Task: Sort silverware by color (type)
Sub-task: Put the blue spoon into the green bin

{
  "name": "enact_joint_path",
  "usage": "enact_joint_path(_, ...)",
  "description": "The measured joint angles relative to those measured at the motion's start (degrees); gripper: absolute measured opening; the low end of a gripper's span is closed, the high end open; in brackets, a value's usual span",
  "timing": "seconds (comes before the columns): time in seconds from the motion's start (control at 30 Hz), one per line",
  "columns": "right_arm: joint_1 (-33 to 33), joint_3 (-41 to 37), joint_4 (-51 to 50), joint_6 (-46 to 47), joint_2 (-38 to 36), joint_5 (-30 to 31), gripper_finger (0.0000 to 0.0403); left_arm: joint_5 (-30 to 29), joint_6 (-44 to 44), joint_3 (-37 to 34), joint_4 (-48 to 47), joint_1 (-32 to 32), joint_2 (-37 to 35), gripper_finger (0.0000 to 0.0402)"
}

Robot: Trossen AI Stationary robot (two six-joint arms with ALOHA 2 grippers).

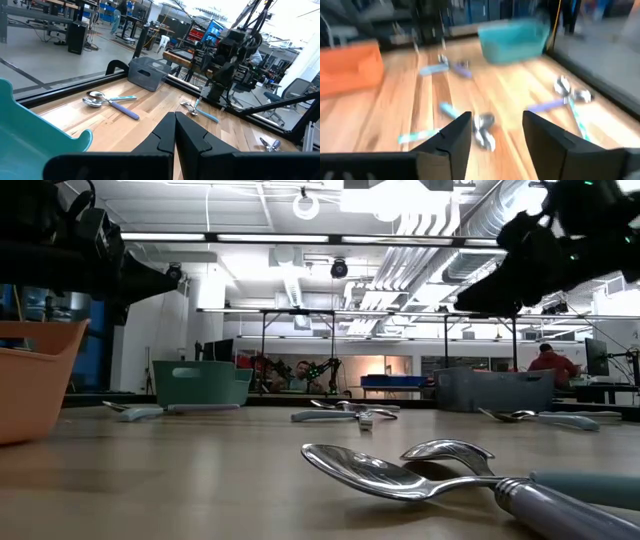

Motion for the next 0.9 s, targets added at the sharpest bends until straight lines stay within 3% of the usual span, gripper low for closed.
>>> enact_joint_path(0.17,0.0,9.32,-20.93,1.08,6.22,2.05,0.0168,0.0,0.0,0.0,0.0,0.0,0.0,0.0001)
enact_joint_path(0.5,3.66,15.2,-33.16,6.46,21.84,5.91,0.0145,-0.06,0.0,0.0,0.02,-0.01,0.0,0.0001)
enact_joint_path(0.9,4.09,24.02,-43.76,-0.84,38.02,6.08,0.0145,-0.09,-0.01,0.0,0.02,0.02,0.0,0.0001)
